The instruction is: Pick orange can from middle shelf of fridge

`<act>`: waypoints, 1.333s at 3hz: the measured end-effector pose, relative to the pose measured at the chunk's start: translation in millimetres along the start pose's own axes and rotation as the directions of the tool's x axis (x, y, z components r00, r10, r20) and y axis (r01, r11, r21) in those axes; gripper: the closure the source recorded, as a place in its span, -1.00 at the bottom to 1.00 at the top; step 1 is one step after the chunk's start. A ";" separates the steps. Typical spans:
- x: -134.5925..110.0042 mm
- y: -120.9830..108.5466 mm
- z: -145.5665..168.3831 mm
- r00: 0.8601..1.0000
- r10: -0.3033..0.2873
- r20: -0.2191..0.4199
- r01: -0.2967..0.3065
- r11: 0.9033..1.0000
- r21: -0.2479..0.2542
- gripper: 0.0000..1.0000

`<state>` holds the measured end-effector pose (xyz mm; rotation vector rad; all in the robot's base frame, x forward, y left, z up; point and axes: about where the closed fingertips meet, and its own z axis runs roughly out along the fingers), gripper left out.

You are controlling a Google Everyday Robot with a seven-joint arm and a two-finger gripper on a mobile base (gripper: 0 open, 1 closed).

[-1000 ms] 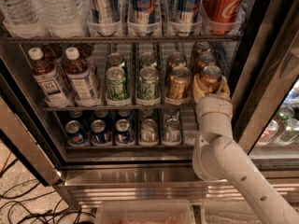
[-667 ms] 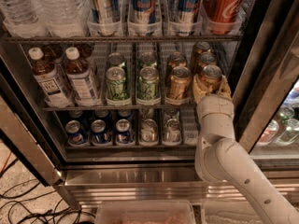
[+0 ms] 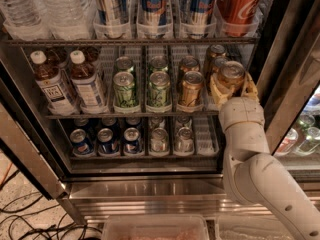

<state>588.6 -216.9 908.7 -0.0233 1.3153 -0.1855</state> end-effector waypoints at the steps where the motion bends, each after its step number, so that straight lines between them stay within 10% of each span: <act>1: -19.4 1.9 -13.4 0.999 -0.024 0.030 0.026 0.997 -0.069 1.00; 4: -6.5 -14.6 -47.4 0.988 -0.083 -0.127 0.035 0.940 -0.341 1.00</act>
Offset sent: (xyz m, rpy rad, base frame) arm -0.0708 0.0431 0.0133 -0.1330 0.0510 0.4375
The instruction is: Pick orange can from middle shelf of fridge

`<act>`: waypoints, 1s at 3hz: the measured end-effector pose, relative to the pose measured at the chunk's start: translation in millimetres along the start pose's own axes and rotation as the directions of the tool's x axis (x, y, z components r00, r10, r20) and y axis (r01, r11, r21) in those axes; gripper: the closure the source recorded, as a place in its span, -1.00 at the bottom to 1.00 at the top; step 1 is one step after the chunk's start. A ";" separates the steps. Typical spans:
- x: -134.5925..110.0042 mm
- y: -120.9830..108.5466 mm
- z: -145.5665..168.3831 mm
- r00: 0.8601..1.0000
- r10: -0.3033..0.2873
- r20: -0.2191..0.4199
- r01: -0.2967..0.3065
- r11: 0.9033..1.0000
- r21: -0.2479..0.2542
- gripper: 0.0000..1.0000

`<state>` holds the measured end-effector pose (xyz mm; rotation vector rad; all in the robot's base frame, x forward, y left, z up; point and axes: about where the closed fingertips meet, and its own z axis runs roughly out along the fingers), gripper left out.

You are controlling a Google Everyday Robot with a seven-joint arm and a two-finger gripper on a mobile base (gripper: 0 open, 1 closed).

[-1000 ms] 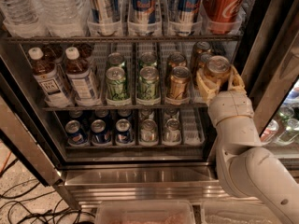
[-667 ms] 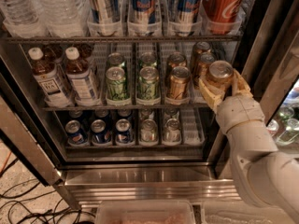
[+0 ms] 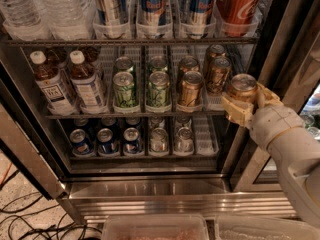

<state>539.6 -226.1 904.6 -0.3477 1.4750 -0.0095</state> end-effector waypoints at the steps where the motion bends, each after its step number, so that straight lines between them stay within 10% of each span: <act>1: -25.4 24.4 20.4 0.995 0.090 -0.033 -0.094 0.987 -0.134 1.00; 2: -29.7 53.2 20.2 0.991 0.108 -0.084 -0.127 0.956 -0.264 1.00; 3: -8.9 40.2 6.4 0.987 0.116 -0.112 -0.144 0.947 -0.286 1.00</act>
Offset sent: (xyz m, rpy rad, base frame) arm -0.0625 0.1074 -0.0053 0.0530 0.2422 0.7191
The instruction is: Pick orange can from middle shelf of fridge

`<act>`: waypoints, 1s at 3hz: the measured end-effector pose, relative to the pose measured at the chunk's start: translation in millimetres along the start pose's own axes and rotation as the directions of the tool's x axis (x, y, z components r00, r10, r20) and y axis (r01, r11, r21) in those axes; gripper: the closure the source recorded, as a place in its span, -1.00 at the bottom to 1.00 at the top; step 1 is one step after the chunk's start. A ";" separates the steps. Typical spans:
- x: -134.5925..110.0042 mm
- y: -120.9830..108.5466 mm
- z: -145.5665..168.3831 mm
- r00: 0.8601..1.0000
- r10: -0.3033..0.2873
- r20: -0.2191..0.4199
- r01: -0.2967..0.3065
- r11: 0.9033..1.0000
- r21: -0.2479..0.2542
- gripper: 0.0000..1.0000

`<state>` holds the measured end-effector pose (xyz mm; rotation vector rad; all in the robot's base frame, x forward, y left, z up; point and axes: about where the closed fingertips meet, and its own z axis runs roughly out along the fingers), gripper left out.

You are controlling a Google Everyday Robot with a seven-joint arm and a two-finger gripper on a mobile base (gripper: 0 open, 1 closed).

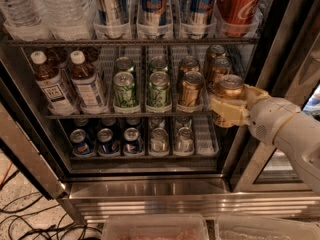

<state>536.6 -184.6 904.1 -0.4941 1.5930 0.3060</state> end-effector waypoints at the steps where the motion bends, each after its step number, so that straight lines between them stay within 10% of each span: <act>1: 0.0 0.0 0.0 1.000 0.000 0.000 0.000 1.000 0.000 1.00; 3: -1.3 32.5 12.3 0.998 -0.037 -0.050 0.027 0.982 -0.187 1.00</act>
Offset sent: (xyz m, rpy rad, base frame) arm 0.0117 0.0090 -0.0007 0.0123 0.0564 0.1132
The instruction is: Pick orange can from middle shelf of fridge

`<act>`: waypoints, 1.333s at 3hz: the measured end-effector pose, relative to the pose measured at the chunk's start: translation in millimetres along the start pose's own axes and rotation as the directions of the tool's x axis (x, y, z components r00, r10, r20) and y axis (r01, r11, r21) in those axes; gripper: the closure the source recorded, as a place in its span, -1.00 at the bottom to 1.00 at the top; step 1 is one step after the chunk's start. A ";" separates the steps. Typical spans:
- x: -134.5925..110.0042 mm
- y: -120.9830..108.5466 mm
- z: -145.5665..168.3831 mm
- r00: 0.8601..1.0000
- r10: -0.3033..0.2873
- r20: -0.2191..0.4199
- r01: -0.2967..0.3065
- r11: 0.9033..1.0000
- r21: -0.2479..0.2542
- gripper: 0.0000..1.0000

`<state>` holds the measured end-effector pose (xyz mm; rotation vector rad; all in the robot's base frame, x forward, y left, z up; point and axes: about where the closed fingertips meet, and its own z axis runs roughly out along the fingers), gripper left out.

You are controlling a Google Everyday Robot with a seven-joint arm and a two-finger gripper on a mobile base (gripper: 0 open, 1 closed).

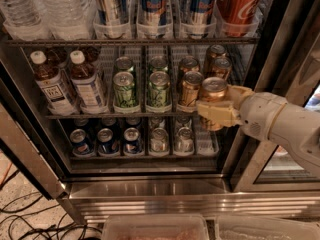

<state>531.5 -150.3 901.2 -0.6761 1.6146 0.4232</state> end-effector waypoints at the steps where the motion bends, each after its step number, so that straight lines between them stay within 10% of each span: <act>1: -7.7 56.8 -1.3 1.000 -0.029 0.010 0.030 0.981 -0.191 1.00; 2: -20.1 120.9 -14.9 0.999 0.000 0.051 0.018 0.938 -0.346 1.00; 4: -60.5 196.7 -27.9 0.995 0.012 0.103 0.055 0.788 -0.613 1.00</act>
Offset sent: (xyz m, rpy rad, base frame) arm -0.1565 0.1284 0.0221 0.1394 0.0368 0.5302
